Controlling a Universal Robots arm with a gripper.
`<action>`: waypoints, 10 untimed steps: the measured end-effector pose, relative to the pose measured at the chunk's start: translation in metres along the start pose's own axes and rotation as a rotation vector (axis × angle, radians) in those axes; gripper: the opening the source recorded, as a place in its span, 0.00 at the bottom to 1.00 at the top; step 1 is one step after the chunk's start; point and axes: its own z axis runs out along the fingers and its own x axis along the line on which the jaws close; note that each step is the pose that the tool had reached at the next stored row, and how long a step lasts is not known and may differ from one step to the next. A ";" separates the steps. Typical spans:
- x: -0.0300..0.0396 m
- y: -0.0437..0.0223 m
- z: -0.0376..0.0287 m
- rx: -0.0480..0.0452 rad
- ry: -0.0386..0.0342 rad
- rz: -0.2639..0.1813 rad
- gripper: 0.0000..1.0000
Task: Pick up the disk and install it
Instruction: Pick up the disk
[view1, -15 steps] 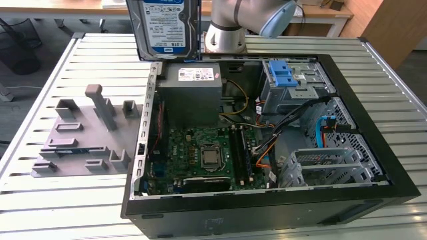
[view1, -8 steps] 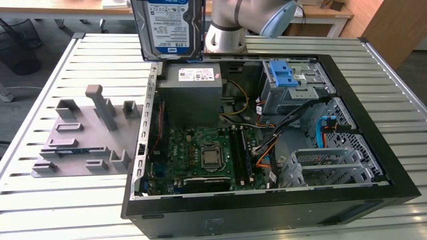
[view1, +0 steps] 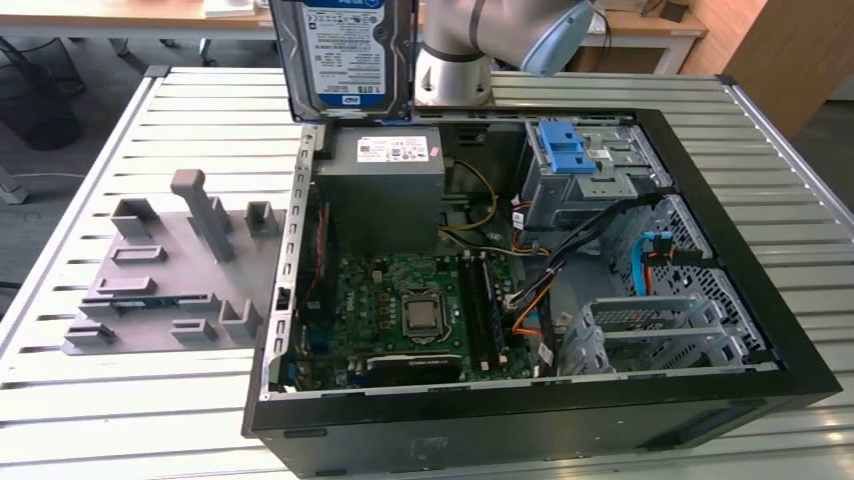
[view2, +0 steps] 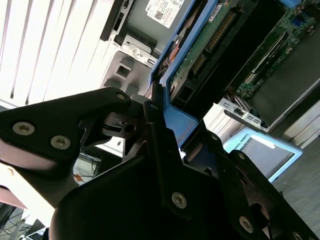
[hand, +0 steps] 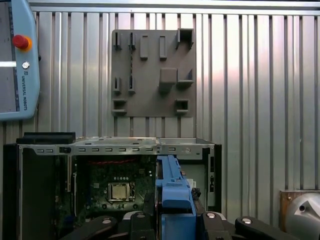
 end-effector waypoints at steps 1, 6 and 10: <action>0.0000 -0.0006 0.0000 0.0000 0.0000 0.000 0.37; -0.0001 -0.0083 -0.0001 0.0000 0.0000 0.000 0.37; -0.0003 -0.0165 -0.0002 0.0000 0.0000 0.000 0.37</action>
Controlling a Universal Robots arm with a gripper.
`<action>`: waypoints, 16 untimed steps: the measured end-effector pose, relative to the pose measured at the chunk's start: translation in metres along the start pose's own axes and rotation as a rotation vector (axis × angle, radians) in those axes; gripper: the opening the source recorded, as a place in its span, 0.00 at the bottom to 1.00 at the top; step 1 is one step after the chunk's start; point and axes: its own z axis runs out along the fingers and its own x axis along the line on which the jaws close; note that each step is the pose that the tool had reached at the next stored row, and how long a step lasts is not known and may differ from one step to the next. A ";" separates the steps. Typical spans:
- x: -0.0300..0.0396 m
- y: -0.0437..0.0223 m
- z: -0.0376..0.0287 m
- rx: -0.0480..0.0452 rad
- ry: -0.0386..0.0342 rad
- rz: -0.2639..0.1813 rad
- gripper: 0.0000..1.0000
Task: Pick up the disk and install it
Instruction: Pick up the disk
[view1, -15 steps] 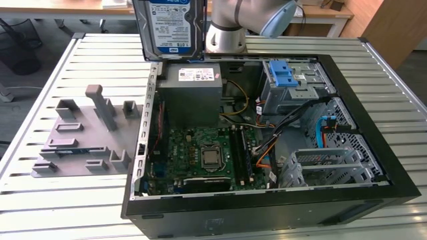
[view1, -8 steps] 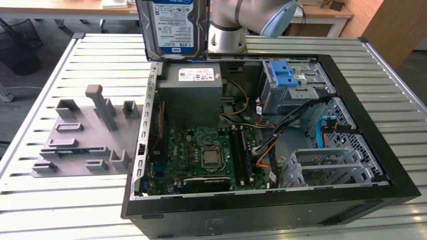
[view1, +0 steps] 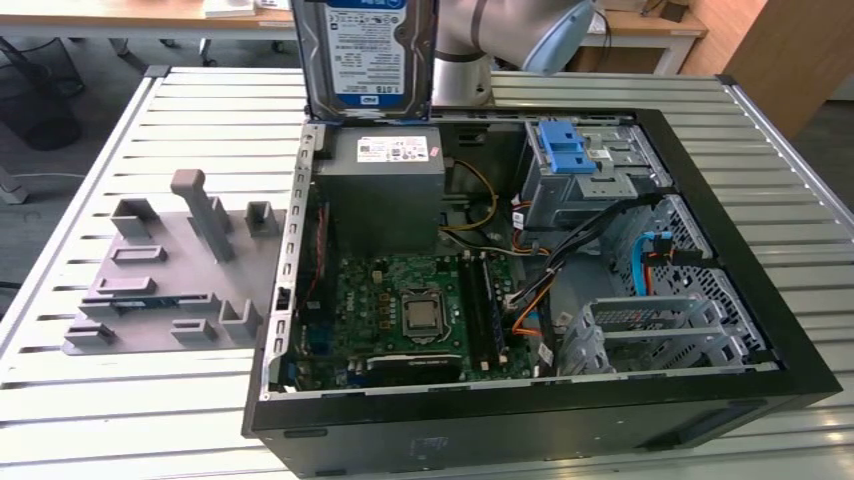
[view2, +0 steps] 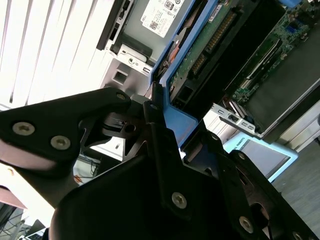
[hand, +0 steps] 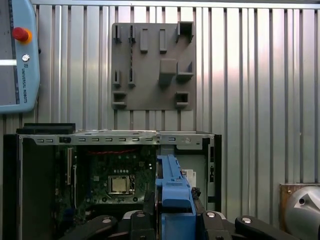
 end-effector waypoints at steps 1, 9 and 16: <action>0.0000 -0.0019 0.0000 0.0000 0.0000 0.000 0.37; -0.0001 -0.0124 -0.0002 0.0000 0.0000 0.000 0.37; 0.0047 -0.0177 -0.0003 0.0000 0.0000 0.001 0.37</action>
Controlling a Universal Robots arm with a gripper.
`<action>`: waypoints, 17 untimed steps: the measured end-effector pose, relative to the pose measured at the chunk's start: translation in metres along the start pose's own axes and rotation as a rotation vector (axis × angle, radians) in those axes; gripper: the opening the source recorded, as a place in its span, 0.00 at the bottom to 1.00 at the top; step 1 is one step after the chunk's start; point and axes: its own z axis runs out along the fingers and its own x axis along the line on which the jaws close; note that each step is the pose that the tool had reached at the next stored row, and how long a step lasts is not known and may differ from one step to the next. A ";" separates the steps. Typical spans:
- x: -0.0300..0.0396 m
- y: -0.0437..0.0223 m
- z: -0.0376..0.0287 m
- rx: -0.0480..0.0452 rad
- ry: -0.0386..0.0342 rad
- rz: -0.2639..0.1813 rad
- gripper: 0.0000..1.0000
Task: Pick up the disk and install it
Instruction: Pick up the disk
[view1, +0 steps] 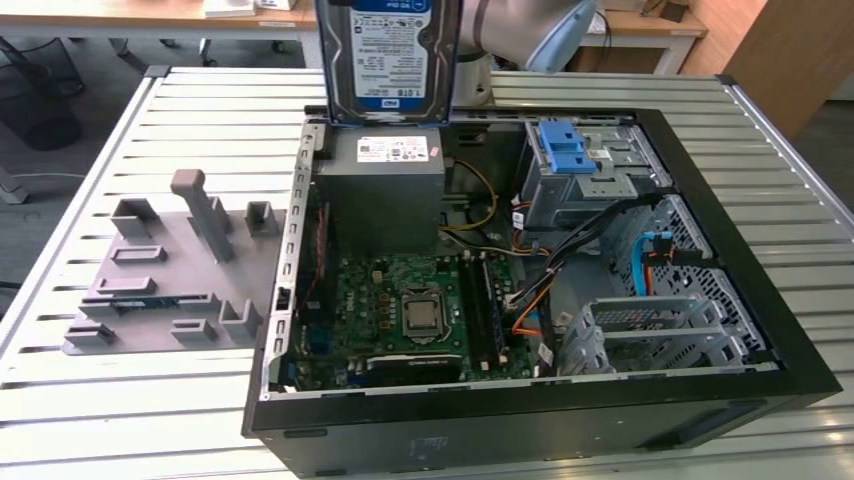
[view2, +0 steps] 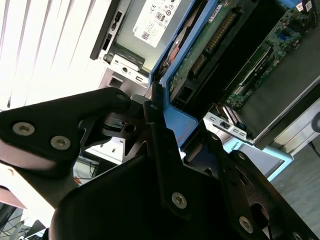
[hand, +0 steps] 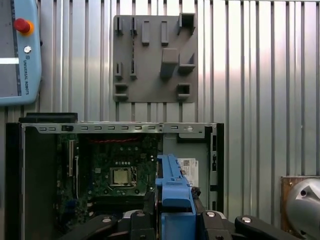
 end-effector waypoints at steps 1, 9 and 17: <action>0.0015 -0.0005 -0.0001 -0.0001 0.0001 0.000 0.37; 0.0089 -0.0092 0.0016 -0.0001 0.0004 0.000 0.37; 0.0092 -0.0400 0.0053 0.0000 0.0001 0.000 0.37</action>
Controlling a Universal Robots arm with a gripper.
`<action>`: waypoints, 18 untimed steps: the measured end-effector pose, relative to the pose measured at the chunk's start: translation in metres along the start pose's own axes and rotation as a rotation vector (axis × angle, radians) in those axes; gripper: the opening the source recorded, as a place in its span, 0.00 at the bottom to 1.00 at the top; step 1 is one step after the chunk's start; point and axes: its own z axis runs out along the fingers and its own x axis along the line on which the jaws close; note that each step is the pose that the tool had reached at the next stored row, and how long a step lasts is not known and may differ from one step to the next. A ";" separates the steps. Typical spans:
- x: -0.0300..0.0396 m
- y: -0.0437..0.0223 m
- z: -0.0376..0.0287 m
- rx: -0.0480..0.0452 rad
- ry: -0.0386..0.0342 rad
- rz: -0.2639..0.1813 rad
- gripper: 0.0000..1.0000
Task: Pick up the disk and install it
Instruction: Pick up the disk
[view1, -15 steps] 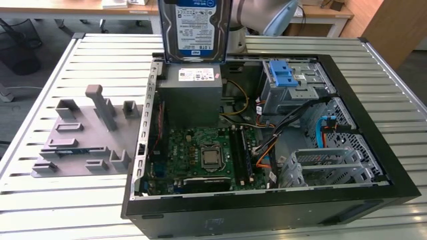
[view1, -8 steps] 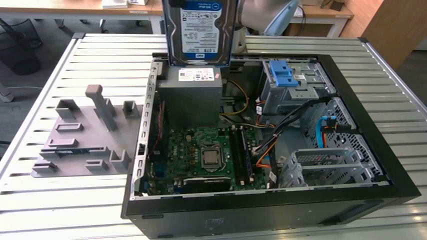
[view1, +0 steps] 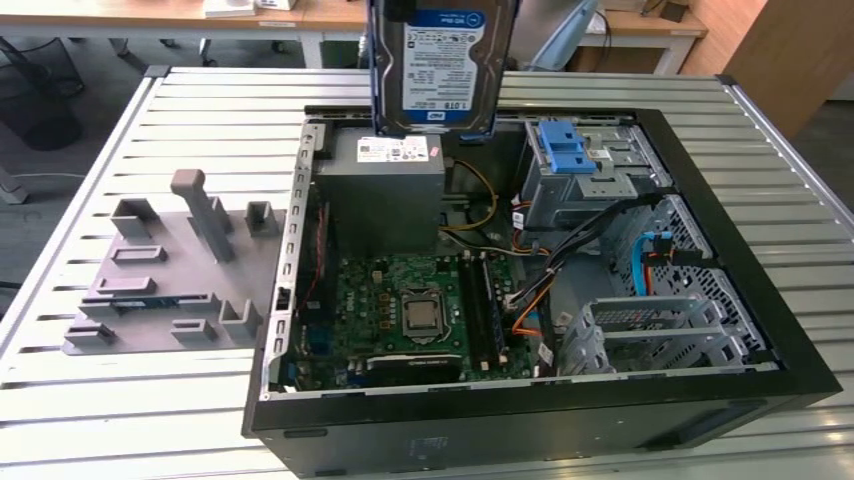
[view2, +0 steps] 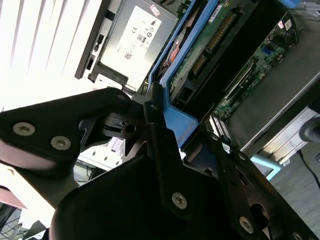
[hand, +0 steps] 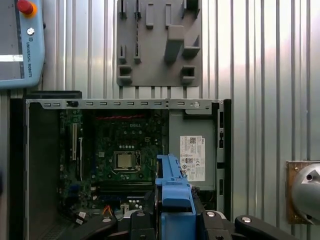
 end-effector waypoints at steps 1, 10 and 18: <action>0.0010 -0.0003 0.0003 -0.0002 0.0003 0.000 0.37; 0.0237 -0.0009 0.0030 0.0002 -0.0001 0.009 0.37; 0.0244 -0.0245 0.0031 -0.0002 0.0000 0.009 0.37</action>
